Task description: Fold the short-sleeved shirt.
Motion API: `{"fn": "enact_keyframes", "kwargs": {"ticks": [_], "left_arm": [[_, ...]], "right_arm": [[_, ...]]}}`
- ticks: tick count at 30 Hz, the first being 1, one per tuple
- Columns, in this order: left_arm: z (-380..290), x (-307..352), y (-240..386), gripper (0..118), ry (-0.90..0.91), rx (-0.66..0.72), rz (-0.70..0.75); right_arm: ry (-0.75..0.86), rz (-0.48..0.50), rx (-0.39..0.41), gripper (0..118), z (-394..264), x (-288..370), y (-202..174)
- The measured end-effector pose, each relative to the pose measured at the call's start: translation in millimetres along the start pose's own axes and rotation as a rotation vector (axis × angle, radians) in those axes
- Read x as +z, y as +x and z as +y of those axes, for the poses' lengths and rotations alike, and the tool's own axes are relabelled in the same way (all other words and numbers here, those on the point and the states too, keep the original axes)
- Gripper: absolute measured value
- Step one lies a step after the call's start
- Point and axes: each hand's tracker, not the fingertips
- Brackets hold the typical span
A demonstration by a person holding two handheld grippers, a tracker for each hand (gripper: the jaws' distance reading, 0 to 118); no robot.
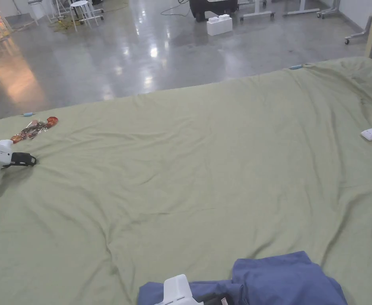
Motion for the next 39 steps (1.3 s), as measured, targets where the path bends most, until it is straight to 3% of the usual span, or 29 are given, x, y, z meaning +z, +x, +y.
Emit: {"fn": "enact_keyframes", "kwargs": {"ticks": [1,3,4,9,14,17,19,21,22,29,34,39], "left_arm": [[3,14,-3,25,0.044,0.004,-0.026],[11,48,-17,72,0.107,0.038,-0.071],[14,63,-24,81,0.133,0.060,-0.078],[25,135,-89,84,0.239,0.231,-0.044],[10,138,-139,76,0.215,0.393,-0.045],[3,109,-144,71,0.205,0.452,-0.147],[4,89,-144,54,0.173,0.486,-0.136],[4,78,-134,21,0.175,0.452,-0.088],[3,77,-133,14,0.182,0.451,-0.084],[16,144,-127,9,0.294,0.411,-0.067],[44,219,-109,9,0.349,0.141,0.132],[58,217,-54,9,0.299,-0.006,0.247]], "right_arm": [[-0.002,0.002,0.002,0,0,-1,-1],[-0.003,0.006,0.005,0,0,-3,-2],[-0.005,0.012,0.004,0,0,-4,-2],[-0.024,0.038,0.011,0,-2,-12,-6],[-0.039,0.061,0.025,0,-2,-14,-10],[-0.037,0.062,0.027,0,1,-14,-12],[-0.033,0.063,0.026,0,3,-12,-12],[-0.027,0.056,0.033,0,6,-9,-12],[-0.022,0.052,0.036,0,7,-6,-12],[-0.025,0.042,0.013,0,7,-8,-6],[-0.040,0.070,0.010,0,3,-17,-8],[-0.053,0.096,0.003,0,0,-25,-14]]}}
